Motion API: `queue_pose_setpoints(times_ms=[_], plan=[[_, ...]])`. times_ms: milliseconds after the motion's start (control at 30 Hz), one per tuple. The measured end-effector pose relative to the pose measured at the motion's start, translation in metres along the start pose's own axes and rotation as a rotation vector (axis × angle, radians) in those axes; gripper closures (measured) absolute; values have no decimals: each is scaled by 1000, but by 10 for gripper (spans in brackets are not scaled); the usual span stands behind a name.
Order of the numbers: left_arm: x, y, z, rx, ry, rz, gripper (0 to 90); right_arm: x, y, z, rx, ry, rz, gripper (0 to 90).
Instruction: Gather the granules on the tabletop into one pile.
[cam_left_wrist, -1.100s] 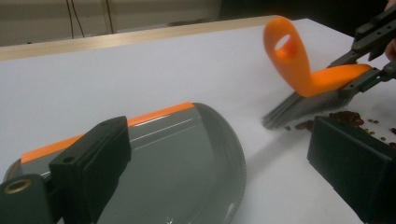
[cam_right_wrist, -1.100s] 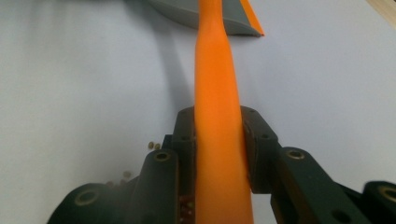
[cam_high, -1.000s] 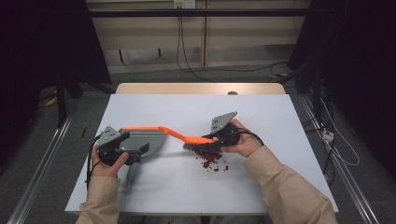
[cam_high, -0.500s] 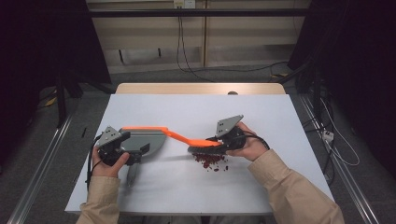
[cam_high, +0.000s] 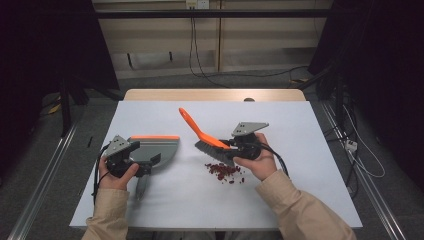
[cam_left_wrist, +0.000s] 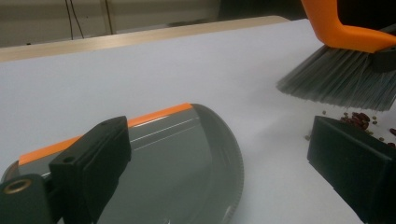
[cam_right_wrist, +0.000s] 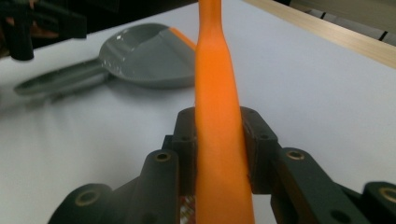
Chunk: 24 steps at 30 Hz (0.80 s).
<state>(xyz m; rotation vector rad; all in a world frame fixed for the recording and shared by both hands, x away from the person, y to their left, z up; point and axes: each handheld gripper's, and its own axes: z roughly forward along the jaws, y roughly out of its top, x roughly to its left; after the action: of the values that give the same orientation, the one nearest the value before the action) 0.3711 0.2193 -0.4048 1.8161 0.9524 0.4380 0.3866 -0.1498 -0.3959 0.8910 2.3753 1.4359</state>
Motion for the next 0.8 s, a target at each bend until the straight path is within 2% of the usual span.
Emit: queue_pose_setpoints(times_ms=[33, 67, 133, 233, 300, 367, 400, 433, 567, 667, 800], plan=[[0, 0, 0, 0, -1, 1, 60, 5, -1, 3, -17, -7, 42, 710], [-1, 0, 0, -1, -4, 4, 60, 8, -1, 5, -24, -10, 61, 710], [-1, 0, 0, -1, -6, 5, 59, 17, -3, 11, -27, -43, 84, 710], [-1, 0, 0, -1, -4, 5, 59, 27, -4, 20, -46, -37, 138, 710], [-1, 0, 0, -2, -3, 4, 59, 35, -4, 27, -45, -40, 158, 709], [-1, 0, 0, -2, -2, 4, 59, 41, -4, 33, -30, -29, 157, 710], [-1, 0, -1, -1, -1, 4, 59, 43, -4, 36, -25, -41, 160, 709], [-1, 0, -1, -2, -1, 4, 59, 46, -4, 39, -19, -41, 145, 709], [0, 0, 0, 0, 1, 5, 59, 49, -6, 46, -20, -33, 165, 709], [0, 0, 0, 0, 1, 6, 59, 46, -8, 51, -22, -44, 209, 709], [0, 0, 0, 1, 5, 4, 59, 42, -14, 55, 22, -93, 237, 709]])
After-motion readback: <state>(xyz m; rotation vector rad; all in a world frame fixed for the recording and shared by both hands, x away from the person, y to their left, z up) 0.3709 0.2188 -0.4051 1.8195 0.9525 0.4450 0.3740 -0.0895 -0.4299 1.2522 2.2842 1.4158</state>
